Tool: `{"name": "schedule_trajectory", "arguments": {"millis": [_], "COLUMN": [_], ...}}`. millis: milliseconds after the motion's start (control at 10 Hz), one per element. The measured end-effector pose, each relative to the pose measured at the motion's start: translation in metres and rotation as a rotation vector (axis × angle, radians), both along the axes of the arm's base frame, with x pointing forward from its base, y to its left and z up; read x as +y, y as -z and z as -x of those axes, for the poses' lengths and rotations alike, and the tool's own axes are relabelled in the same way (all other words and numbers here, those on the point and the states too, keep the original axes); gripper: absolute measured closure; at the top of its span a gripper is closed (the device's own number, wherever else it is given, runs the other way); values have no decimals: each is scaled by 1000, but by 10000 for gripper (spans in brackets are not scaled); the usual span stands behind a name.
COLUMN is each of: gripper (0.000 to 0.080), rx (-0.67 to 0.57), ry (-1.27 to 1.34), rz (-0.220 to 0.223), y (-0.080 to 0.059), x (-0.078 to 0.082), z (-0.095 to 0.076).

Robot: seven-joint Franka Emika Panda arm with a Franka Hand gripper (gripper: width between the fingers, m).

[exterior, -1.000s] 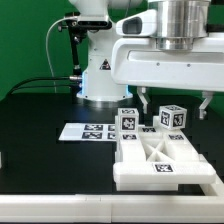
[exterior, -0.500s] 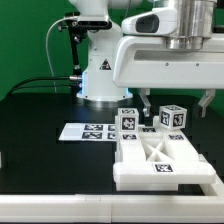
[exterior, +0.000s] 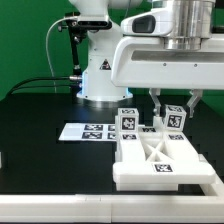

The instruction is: Assemble chair

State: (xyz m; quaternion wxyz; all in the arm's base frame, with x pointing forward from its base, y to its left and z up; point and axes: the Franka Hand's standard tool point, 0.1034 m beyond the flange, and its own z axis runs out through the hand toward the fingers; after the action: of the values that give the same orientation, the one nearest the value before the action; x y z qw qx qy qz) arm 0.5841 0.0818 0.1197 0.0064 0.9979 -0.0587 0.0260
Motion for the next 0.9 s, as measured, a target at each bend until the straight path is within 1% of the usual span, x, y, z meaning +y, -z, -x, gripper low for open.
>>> {"name": "schedule_trajectory", "arguments": {"millis": [300, 400, 500, 600, 800, 900], "gripper": [518, 518, 518, 518, 518, 517], "rx": [-27, -35, -64, -74, -73, -67], "ry": [407, 526, 655, 731, 724, 671], "rz": [-27, -50, -88, -111, -110, -101], "y": [0, 1, 0, 0, 0, 1], "x": [3, 3, 3, 4, 5, 6], "z": [-1, -2, -6, -7, -7, -6]}}
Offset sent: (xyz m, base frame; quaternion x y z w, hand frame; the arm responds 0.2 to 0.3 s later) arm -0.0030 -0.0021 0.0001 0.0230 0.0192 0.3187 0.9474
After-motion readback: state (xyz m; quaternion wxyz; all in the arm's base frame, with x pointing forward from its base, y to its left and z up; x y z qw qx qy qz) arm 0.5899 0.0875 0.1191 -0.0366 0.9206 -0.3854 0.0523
